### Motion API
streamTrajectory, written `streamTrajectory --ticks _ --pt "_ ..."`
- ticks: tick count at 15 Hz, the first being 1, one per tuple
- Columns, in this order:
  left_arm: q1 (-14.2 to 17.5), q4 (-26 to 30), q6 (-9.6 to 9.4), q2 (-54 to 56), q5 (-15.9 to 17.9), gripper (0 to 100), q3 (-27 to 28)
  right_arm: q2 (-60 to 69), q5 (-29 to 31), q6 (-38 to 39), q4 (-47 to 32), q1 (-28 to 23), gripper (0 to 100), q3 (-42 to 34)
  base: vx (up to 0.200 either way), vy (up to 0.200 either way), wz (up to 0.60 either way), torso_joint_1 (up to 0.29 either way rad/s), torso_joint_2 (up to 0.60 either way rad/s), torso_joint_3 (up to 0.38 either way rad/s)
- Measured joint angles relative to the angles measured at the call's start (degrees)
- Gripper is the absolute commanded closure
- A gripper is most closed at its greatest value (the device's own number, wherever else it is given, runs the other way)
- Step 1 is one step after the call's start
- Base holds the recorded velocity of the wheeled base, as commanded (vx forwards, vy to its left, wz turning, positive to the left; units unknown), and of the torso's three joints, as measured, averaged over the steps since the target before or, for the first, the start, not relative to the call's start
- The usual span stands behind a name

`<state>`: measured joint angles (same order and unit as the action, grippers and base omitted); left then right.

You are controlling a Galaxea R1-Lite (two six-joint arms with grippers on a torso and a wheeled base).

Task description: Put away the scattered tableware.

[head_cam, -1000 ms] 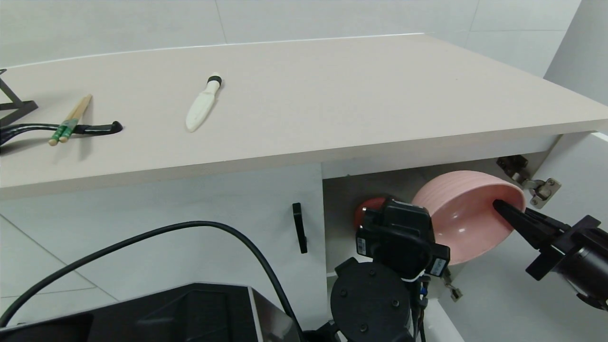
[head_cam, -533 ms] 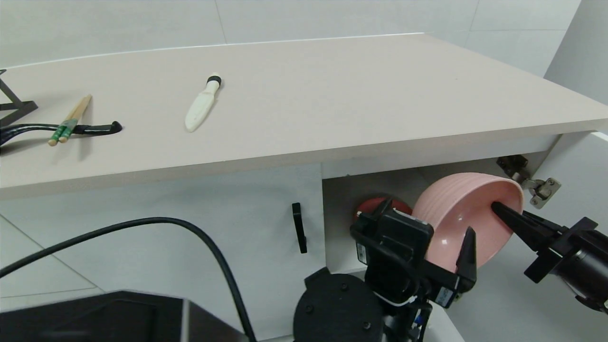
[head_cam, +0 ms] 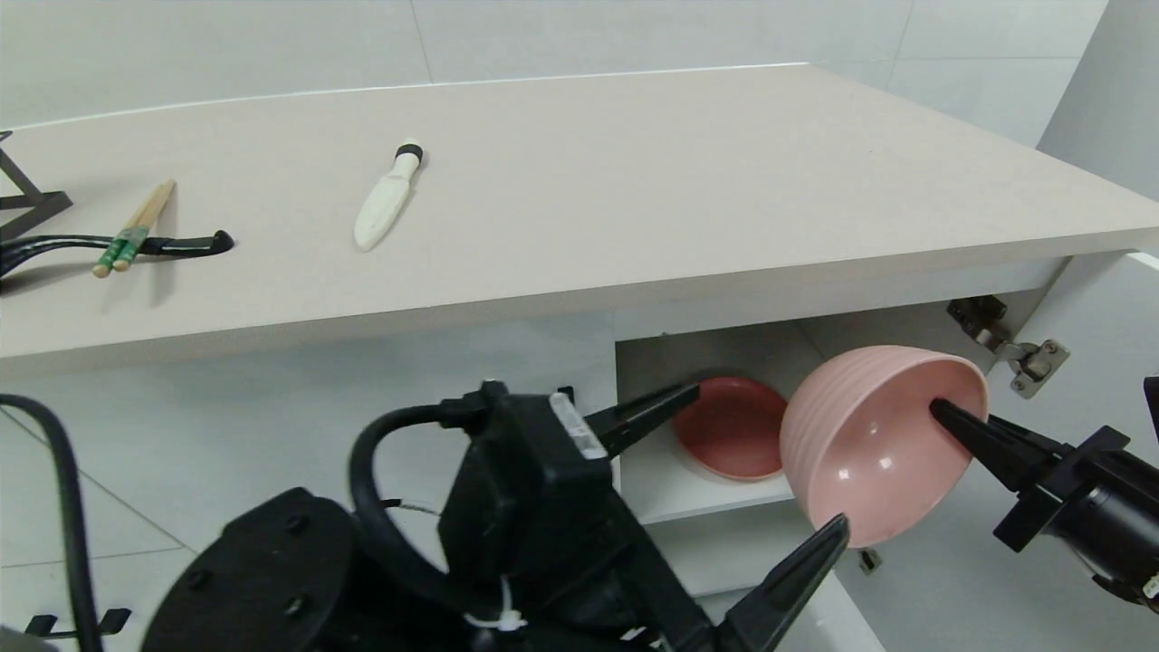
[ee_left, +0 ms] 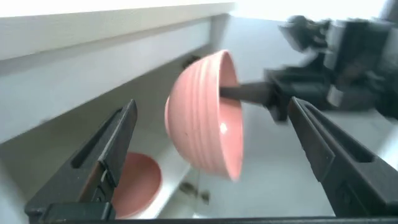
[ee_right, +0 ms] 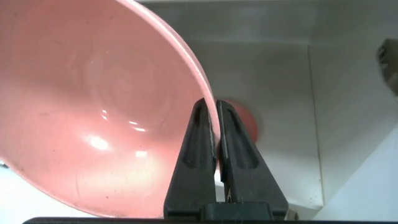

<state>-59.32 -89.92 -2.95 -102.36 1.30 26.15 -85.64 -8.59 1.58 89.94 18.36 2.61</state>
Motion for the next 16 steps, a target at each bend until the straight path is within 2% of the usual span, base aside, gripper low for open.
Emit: streamTrajectory --ticks 2,5,8,9,12,14,16 --pt "1.3 0.0 -0.46 4.1 3.9 0 -6.7 -0.3 0.0 -0.3 0.0 0.0 100 -0.5 0.000 0.000 0.00 0.000 0.00 0.000" --pt "3.0 0.0 -0.44 10.3 5.4 0 -17.1 -0.6 0.0 -0.4 0.0 0.0 100 -1.3 0.000 0.000 0.00 0.000 0.00 0.000" --pt "7.7 0.1 -0.02 20.6 7.2 0 -23.3 -1.5 0.0 -0.4 0.0 0.0 100 -2.2 0.000 0.000 0.00 0.000 0.00 0.000" --pt "10.3 0.4 0.24 24.8 8.0 0 -24.2 -1.9 0.0 -0.4 0.0 0.0 100 -2.3 0.000 0.000 0.00 0.000 0.00 0.000" --pt "22.2 5.4 0.84 38.0 11.6 0 -25.6 -2.4 0.1 -0.4 0.0 0.0 100 -2.4 0.000 0.000 0.00 0.000 0.00 0.000" --pt "30.5 15.5 0.79 46.3 11.4 0 -26.0 -2.5 0.1 -0.3 0.0 -0.1 100 -2.4 0.000 0.000 0.00 0.000 0.00 0.000" --pt "37.5 28.7 0.57 55.5 10.7 0 -26.1 -2.7 0.1 -0.2 0.0 -0.1 100 -2.4 0.000 0.000 0.00 0.000 0.00 0.000"
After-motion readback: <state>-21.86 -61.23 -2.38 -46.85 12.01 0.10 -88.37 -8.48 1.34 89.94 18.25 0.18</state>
